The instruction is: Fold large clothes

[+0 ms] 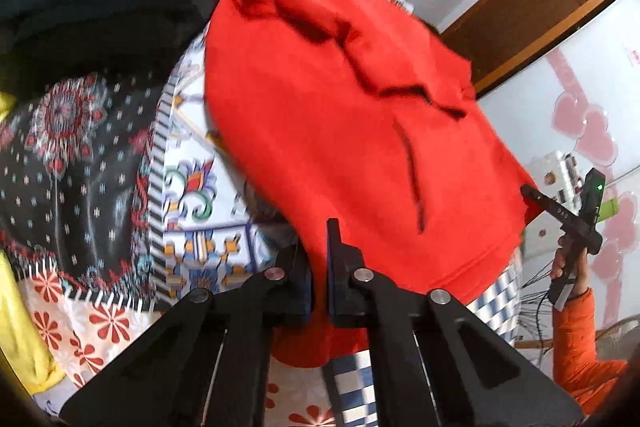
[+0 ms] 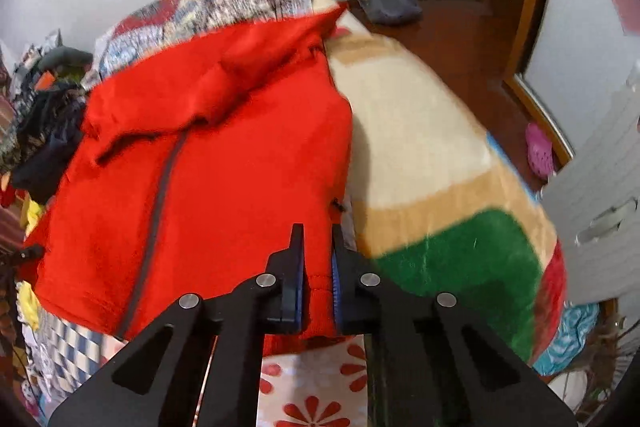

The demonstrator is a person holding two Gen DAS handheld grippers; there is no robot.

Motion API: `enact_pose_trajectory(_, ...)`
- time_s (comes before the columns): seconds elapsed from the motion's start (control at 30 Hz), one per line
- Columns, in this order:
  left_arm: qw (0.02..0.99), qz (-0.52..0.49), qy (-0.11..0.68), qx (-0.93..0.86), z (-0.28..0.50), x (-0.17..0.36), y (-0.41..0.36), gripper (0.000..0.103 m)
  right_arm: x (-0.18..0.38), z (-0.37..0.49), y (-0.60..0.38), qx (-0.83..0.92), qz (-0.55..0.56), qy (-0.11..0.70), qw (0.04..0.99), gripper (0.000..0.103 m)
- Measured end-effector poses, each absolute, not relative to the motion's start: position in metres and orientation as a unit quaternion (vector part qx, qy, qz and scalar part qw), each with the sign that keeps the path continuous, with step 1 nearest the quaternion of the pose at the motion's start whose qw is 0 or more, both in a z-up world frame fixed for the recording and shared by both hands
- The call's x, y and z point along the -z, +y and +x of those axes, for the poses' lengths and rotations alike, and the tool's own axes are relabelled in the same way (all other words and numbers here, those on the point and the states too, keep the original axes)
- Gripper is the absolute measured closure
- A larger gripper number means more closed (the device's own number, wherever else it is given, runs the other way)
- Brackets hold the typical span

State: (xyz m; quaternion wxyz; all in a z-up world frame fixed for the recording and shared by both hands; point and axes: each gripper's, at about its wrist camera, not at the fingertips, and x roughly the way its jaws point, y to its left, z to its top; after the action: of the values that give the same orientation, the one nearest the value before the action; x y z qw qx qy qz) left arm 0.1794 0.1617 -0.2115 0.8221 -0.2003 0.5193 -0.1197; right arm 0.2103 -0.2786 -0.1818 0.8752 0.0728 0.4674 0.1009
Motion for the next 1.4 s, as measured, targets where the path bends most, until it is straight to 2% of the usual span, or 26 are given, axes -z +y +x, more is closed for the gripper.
enact_pose_trajectory(0.23,0.847,-0.194,0.476,0.133,0.213,0.162,0.168,0.100,0.141,0.245,-0.278,-0.128,0.094,0.423,0.892,0.094)
enact_pose_trajectory(0.53,0.886,-0.186,0.406,0.126,0.289,0.099,0.178,0.100,0.097,0.314,-0.255,-0.135,0.038,0.367,0.920,0.095)
enact_pose_trajectory(0.73,0.887,-0.178,0.419,0.075,0.368,0.110,0.191,0.100,0.084,0.383,-0.237,-0.121,0.011,0.357,0.926,0.095)
enact_pose_trajectory(0.93,0.867,-0.197,0.457,0.018,0.432,0.148,0.212,0.099,0.104,0.450,-0.223,-0.085,0.006,0.376,0.923,0.095)
enact_pose_trajectory(1.03,0.852,-0.200,0.485,0.003,0.451,0.168,0.216,0.088,0.115,0.469,-0.222,-0.041,0.013,0.379,0.924,0.093)
enact_pose_trajectory(1.1,0.856,-0.180,0.485,-0.027,0.451,0.169,0.217,0.059,0.115,0.469,-0.224,-0.028,0.032,0.375,0.926,0.092)
enact_pose_trajectory(1.13,0.864,-0.167,0.473,-0.046,0.449,0.167,0.217,0.053,0.114,0.470,-0.224,-0.028,0.039,0.373,0.926,0.090)
enact_pose_trajectory(1.17,0.873,-0.159,0.459,-0.055,0.445,0.164,0.218,0.049,0.114,0.467,-0.225,-0.031,0.044,0.374,0.926,0.083)
enact_pose_trajectory(1.27,0.875,-0.169,0.452,-0.042,0.440,0.161,0.218,0.049,0.110,0.455,-0.222,-0.050,0.036,0.371,0.926,0.061)
enact_pose_trajectory(1.33,0.872,-0.169,0.457,-0.038,0.437,0.161,0.216,0.049,0.108,0.446,-0.214,-0.067,0.013,0.366,0.928,0.060)
enact_pose_trajectory(1.4,0.872,-0.157,0.463,-0.032,0.433,0.161,0.209,0.049,0.109,0.434,-0.203,-0.087,-0.011,0.372,0.924,0.055)
